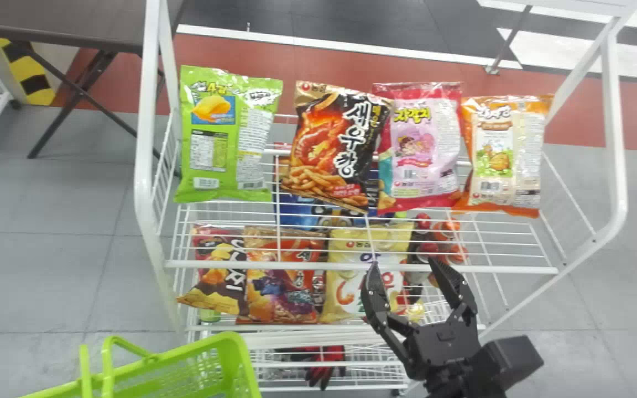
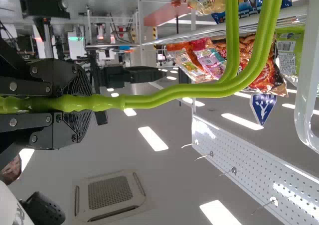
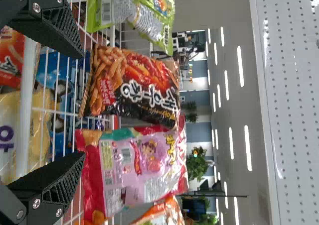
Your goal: Hold basket handle with left hand then pick Gkobukchip with right hand and place into basket
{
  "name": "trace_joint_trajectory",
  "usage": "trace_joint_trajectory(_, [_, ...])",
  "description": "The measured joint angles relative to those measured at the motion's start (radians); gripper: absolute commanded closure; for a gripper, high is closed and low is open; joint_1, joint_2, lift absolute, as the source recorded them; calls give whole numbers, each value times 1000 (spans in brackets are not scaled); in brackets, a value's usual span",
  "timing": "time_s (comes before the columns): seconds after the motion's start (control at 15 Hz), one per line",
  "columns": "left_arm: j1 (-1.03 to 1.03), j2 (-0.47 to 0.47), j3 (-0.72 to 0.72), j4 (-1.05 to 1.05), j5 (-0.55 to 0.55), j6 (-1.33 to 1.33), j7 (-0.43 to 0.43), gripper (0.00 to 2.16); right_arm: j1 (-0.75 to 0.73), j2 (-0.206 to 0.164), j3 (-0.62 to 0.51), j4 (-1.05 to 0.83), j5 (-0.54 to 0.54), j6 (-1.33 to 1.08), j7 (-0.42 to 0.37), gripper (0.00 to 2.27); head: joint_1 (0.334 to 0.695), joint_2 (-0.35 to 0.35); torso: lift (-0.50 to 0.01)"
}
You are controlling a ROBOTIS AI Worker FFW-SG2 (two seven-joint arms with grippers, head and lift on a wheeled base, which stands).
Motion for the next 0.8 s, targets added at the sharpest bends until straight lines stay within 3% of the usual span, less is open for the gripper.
trace_joint_trajectory(0.47, [1,0,3,0,-5,1,2,2152,-174,22,162,-43,69,305,-45,124,695,91,0])
trace_joint_trajectory(0.8, [-9,2,3,1,-8,1,3,2152,-341,32,270,-35,82,478,-108,124,695,175,0])
